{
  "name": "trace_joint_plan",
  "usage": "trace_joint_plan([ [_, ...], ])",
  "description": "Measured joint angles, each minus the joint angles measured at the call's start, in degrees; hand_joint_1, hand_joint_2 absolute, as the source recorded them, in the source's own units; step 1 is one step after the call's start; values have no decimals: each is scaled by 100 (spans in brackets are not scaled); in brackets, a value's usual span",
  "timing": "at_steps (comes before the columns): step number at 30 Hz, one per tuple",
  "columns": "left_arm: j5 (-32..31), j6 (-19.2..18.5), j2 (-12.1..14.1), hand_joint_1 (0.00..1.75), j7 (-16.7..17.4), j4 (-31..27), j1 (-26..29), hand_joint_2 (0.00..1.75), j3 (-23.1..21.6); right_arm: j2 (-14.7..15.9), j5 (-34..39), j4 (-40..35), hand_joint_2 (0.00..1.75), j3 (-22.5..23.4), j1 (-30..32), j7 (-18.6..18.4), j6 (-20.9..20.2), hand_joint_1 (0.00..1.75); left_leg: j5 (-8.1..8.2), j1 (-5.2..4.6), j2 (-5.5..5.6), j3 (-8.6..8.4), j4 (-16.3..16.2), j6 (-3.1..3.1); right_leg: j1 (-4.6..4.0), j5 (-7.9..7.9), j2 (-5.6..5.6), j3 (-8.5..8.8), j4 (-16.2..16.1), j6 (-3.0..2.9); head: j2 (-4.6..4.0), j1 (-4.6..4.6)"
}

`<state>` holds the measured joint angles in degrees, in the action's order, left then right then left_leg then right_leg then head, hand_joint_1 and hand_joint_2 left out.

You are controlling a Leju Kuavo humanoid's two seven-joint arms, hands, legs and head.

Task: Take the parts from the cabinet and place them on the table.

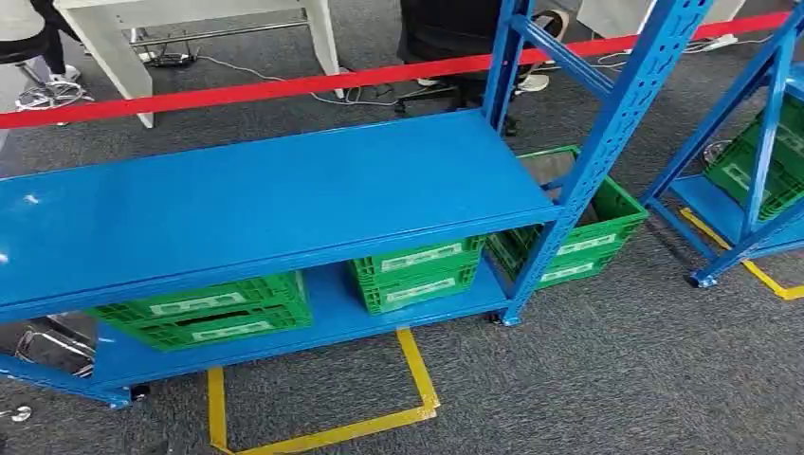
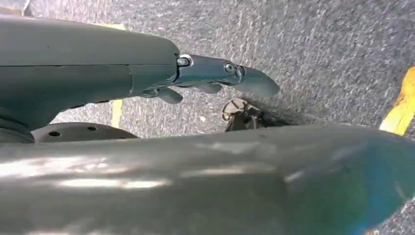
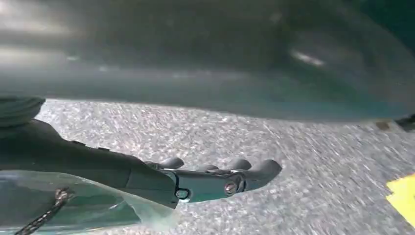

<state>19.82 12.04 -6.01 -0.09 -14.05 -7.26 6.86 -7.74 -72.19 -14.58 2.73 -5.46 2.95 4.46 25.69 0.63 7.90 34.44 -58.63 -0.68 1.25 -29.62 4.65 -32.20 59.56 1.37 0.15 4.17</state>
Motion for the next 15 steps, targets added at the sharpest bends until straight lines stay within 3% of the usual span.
trace_joint_plan([
  [1,-13,-22,26,0,-2,0,18,0,0,-2,24,0,0,-37,3,-11,0,0,3,-5,78,14,-2,-32,37,23,-94,27,-44,-47,0,2],
  [2,-13,-35,41,0,-4,0,31,0,-2,2,35,-7,0,-66,-2,-15,0,0,42,-24,-174,14,-56,-43,40,34,-167,48,-60,-71,0,-2],
  [3,-15,-44,33,0,-9,0,15,0,-13,4,50,-13,0,-85,-3,-20,0,0,190,-53,-529,126,-284,-72,31,22,-254,66,-71,-116,0,-53],
  [4,-15,-55,28,0,-15,0,-4,0,-26,4,79,-13,0,-94,3,-20,0,0,391,-42,-659,304,-661,-96,16,10,-351,74,-71,-133,0,-72],
  [6,-11,-59,22,0,-31,-2,-7,0,-39,15,199,-13,0,-151,26,-26,0,0,755,-17,-738,731,-1543,-118,-7,-16,-558,84,-70,-167,0,-68],
  [7,-11,-57,22,0,-35,-2,9,0,-46,22,266,-13,0,-196,29,-31,2,0,779,-7,-741,833,-1756,-124,-14,-27,-645,88,-69,-171,0,-68],
  [8,-9,-57,26,0,-39,-2,30,0,-50,22,348,-15,0,-249,28,-33,7,0,666,-7,-743,788,-1681,-117,-19,-38,-718,99,-69,-167,0,-70],
  [10,9,-50,33,0,-59,-2,40,0,-81,22,523,-46,0,-383,24,-41,18,0,205,-20,-789,392,-911,-62,-30,-67,-856,141,-70,-159,0,-70],
  [11,11,-50,39,0,-72,-2,36,0,-100,22,566,-61,0,-448,18,-44,20,0,-25,-49,-949,117,-386,-2,-37,-88,-923,175,-71,-149,0,-70],
  [12,11,-50,42,0,-79,-2,25,0,-118,22,599,-66,0,-507,18,-48,20,0,26,-123,-1323,-32,-113,56,-43,-106,-979,189,-77,-133,0,-61],
  [13,11,-50,44,0,-81,-2,-2,0,-133,24,625,-70,0,-542,18,-48,20,0,52,-182,-1380,-48,-20,93,-86,-136,-1041,189,-61,-85,0,-83],
  [15,13,-55,44,0,-90,-2,11,0,-142,24,703,-83,0,-606,18,-55,15,0,54,-182,-1233,-14,-34,115,-88,-149,-1190,237,-105,-50,0,-74],
])
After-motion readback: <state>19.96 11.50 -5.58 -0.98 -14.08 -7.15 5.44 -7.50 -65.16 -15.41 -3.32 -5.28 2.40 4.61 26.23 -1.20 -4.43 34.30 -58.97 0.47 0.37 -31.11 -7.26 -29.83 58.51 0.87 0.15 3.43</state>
